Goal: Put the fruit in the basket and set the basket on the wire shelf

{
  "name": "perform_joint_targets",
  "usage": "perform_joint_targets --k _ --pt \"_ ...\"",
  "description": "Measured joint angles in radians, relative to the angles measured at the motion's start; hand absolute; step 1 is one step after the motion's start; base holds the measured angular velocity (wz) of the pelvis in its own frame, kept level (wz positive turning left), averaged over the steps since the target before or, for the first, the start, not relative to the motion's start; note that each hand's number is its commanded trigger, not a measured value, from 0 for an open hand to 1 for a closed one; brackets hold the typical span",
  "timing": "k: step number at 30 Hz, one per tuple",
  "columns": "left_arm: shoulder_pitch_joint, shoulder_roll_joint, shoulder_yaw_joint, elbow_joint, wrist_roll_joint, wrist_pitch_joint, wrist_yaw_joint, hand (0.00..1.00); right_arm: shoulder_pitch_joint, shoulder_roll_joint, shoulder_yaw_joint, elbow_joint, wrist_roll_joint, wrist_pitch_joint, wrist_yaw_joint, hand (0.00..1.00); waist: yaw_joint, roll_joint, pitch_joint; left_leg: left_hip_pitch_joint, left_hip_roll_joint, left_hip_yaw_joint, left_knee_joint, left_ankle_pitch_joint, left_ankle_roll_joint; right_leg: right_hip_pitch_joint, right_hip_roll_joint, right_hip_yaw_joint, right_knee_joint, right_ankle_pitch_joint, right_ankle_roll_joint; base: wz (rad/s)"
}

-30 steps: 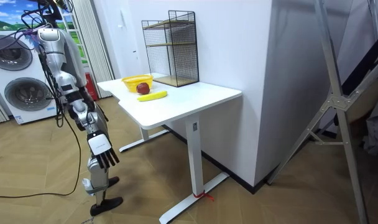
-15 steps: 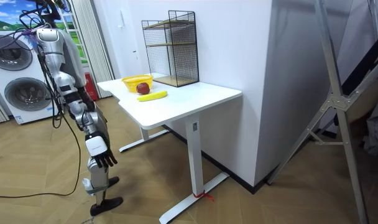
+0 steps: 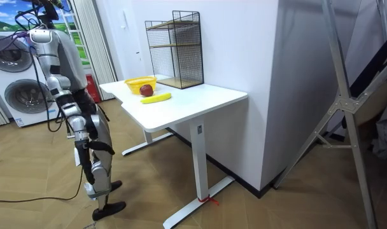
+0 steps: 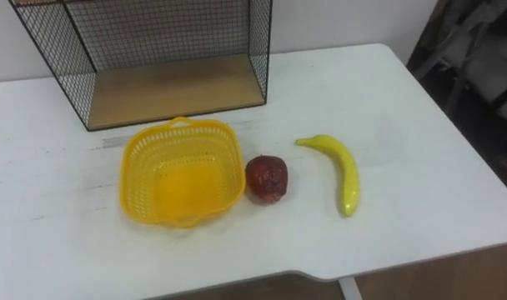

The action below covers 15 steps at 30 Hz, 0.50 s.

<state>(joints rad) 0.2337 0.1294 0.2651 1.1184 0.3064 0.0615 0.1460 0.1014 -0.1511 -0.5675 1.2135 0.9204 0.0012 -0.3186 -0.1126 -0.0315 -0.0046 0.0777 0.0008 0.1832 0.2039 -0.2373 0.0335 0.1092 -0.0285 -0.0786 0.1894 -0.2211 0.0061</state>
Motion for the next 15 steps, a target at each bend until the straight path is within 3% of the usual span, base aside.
perform_joint_targets --k 6,10,13,15 --pt "0.003 0.008 0.006 -0.012 -0.009 -0.005 0.007 0.00 -0.035 -0.036 -0.088 -0.147 0.058 -0.008 -0.162 0.00 -0.020 -0.009 0.0008 0.002 -0.007 -0.001 -0.001 0.000 0.000 0.004 0.000 -0.001 -0.003 0.000 0.000 -0.01" --pt "0.024 0.010 0.006 -0.069 -0.010 -0.007 0.006 0.00 -0.034 -0.057 -0.118 -0.371 0.038 -0.041 -0.302 0.00 -0.020 -0.016 0.0013 -0.017 -0.009 0.003 0.001 0.001 0.002 -0.023 -0.001 0.006 -0.003 0.000 0.001 -0.03" --pt "0.020 0.015 0.006 -0.087 -0.008 -0.007 0.007 0.00 -0.066 -0.081 -0.123 -0.463 -0.068 -0.076 -0.380 0.00 -0.019 -0.021 0.0048 -0.039 -0.010 0.002 0.003 0.003 0.003 -0.044 -0.002 0.006 0.000 0.002 0.003 0.00" --pt "0.020 0.016 0.000 -0.100 -0.009 -0.011 0.007 0.00 -0.073 -0.082 -0.121 -0.549 -0.125 -0.078 -0.422 0.00 -0.020 -0.023 0.0050 -0.046 -0.011 0.002 0.001 0.004 0.003 -0.053 -0.002 0.007 0.000 0.002 0.003 0.00"
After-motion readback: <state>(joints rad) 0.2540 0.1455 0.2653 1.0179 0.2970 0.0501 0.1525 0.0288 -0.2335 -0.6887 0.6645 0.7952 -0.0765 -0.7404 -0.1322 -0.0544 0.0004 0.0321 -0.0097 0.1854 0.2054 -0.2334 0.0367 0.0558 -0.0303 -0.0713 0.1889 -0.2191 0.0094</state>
